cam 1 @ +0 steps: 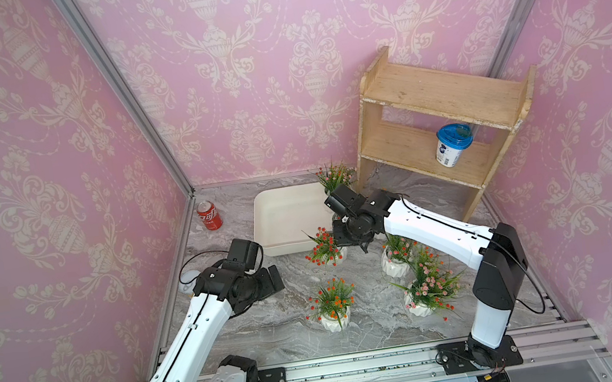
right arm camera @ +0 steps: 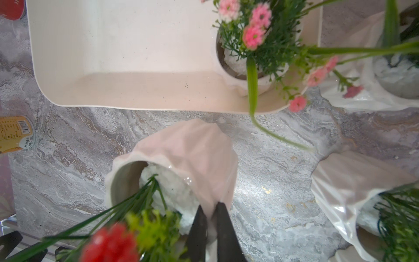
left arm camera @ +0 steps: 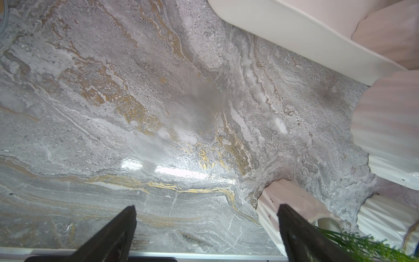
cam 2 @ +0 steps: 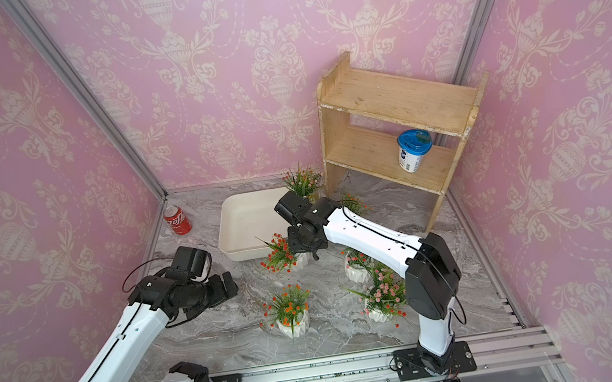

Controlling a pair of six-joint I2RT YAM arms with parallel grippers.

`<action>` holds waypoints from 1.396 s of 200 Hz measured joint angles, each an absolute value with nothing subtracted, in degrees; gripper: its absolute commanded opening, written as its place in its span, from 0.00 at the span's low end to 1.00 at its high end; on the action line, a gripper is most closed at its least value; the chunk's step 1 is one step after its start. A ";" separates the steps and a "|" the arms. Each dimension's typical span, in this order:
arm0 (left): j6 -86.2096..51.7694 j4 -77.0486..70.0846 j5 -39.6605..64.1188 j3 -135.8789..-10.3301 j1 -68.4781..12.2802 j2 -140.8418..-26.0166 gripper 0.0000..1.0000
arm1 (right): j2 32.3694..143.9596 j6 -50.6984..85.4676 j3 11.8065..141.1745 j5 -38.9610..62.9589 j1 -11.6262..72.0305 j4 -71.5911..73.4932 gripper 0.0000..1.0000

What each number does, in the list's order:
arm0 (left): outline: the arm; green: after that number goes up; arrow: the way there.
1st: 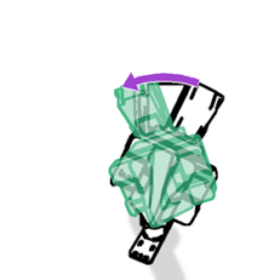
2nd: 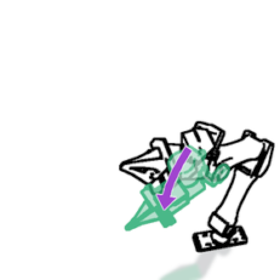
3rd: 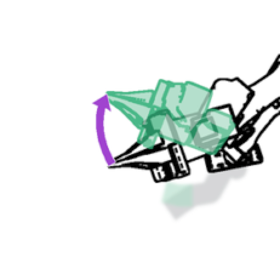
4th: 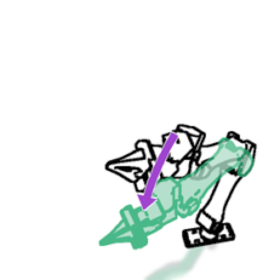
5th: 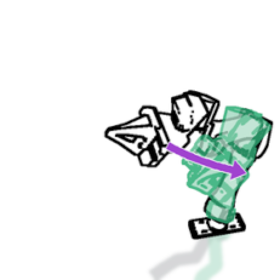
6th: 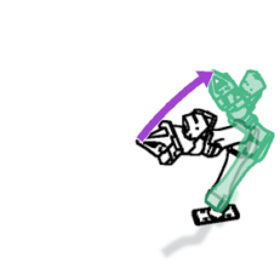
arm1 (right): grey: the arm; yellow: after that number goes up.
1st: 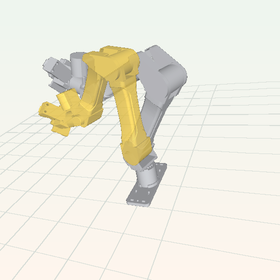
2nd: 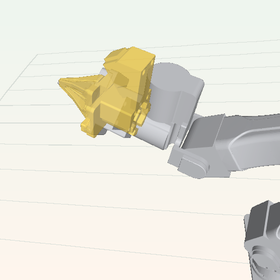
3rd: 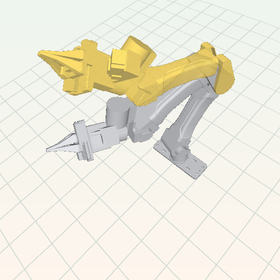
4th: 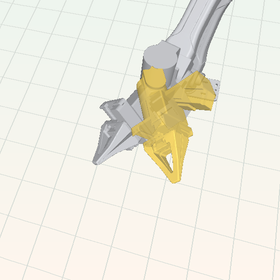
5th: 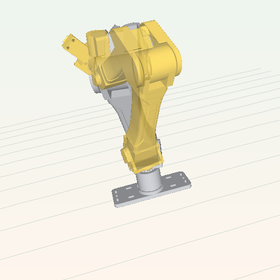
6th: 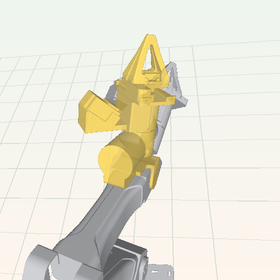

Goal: Put the potted gypsophila into the storage box
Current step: Pick up the baby's breath potted plant from the center of the board, then place the baby's breath potted plant at the storage box.

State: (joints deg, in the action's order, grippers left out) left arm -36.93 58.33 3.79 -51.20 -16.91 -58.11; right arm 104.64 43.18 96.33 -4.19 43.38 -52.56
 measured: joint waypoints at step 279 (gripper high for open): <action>-30.61 59.81 6.61 -52.14 -7.94 -60.12 0.99 | 144.14 54.15 143.87 -4.16 34.13 -50.28 0.01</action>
